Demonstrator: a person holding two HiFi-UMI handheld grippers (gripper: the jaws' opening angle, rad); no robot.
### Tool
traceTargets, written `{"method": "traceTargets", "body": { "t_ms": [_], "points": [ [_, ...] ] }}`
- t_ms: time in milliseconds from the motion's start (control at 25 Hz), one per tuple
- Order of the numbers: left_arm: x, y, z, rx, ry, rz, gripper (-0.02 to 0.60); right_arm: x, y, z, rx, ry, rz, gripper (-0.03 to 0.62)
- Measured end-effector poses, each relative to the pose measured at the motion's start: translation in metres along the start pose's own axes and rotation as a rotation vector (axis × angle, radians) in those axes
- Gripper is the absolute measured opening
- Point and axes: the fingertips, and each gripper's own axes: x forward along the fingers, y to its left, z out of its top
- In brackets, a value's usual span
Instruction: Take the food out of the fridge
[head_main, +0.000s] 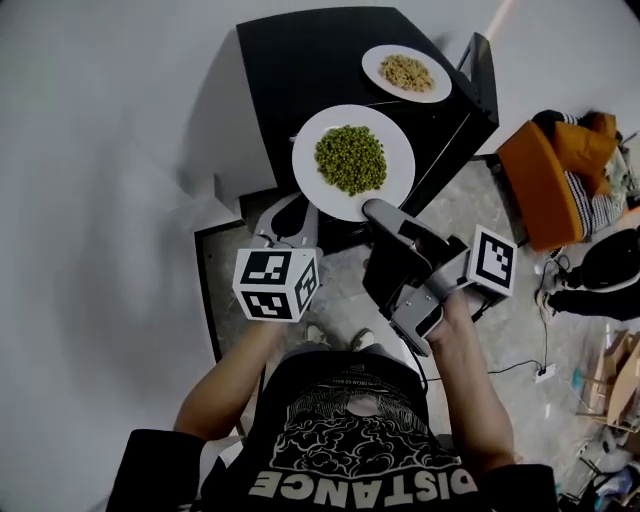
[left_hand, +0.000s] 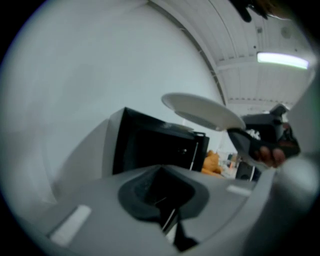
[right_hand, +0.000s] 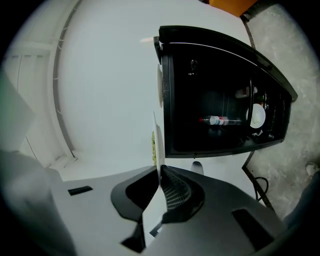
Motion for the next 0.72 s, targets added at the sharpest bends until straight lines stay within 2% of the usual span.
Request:
{"method": "traceTargets", "body": {
  "t_ms": [160,360,720],
  "points": [
    [-0.006,-0.013,-0.001,0.016,-0.002,-0.035,0.002,0.019,0.003,0.008,-0.001,0.003,-0.002,0.012],
    [0.004,0.007,0.014,0.024,-0.001,-0.061,0.002,0.08,0.002,0.037,0.048,-0.028,-0.032,0.012],
    [0.007,0.018,0.012,0.028,0.012,-0.08,0.002,0.123,0.0,0.058,0.088,-0.075,-0.033,0.012]
  ]
}}
